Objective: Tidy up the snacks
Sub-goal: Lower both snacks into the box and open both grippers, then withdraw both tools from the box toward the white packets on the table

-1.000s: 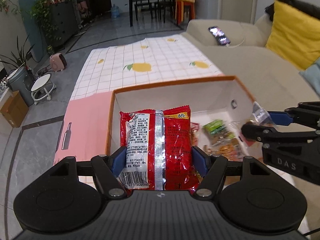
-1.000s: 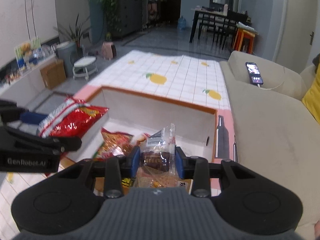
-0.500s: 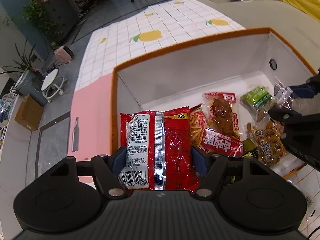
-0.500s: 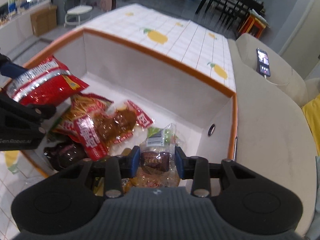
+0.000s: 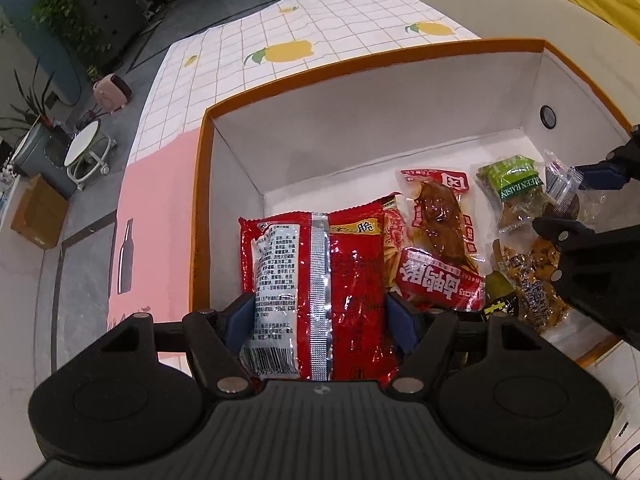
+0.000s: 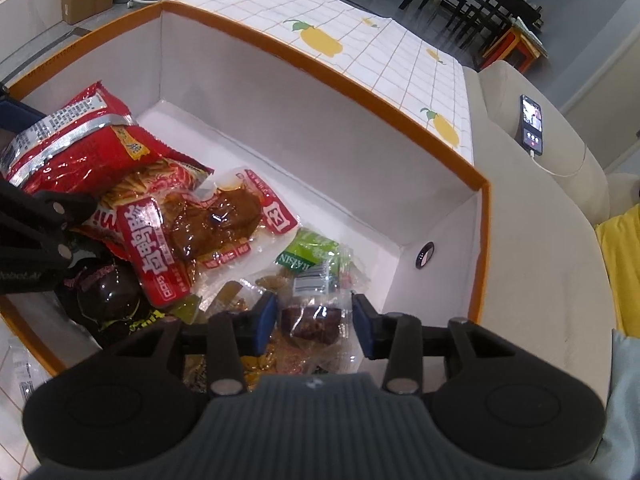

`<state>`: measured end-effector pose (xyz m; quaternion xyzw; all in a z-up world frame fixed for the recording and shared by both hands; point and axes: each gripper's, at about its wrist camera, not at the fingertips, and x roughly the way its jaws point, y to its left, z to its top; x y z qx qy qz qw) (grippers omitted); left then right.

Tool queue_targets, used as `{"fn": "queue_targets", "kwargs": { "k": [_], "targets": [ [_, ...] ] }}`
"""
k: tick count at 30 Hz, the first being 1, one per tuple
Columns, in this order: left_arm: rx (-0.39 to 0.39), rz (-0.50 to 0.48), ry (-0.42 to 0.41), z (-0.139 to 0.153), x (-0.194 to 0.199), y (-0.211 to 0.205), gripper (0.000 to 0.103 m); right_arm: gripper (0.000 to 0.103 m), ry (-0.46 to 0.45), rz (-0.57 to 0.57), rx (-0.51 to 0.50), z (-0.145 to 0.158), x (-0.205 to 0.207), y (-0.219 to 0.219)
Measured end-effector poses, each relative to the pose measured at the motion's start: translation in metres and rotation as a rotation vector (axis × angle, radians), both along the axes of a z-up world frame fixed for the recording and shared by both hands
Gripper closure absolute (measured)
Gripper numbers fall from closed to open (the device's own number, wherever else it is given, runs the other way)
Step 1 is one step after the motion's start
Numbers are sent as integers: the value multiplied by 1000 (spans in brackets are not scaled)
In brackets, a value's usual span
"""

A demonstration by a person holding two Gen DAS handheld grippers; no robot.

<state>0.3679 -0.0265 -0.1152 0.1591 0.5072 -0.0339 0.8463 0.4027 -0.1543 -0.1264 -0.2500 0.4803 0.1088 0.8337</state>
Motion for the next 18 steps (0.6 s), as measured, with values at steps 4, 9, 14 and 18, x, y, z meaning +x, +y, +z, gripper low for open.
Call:
{"fn": "queue_targets", "kwargs": {
  "k": [4, 9, 14, 18],
  "targets": [
    [-19, -22, 15, -1, -2, -1, 18, 62, 10, 1, -11, -1, 0, 0],
    [-18, -27, -6, 5, -7, 0, 16, 53, 11, 5, -14, 3, -3, -1],
    [-32, -29, -47, 21, -13, 1, 16, 47, 3, 3, 4, 15, -7, -3],
    [-45, -14, -74, 36, -20, 1, 16, 34, 4, 3, 26, 31, -12, -5]
  ]
}}
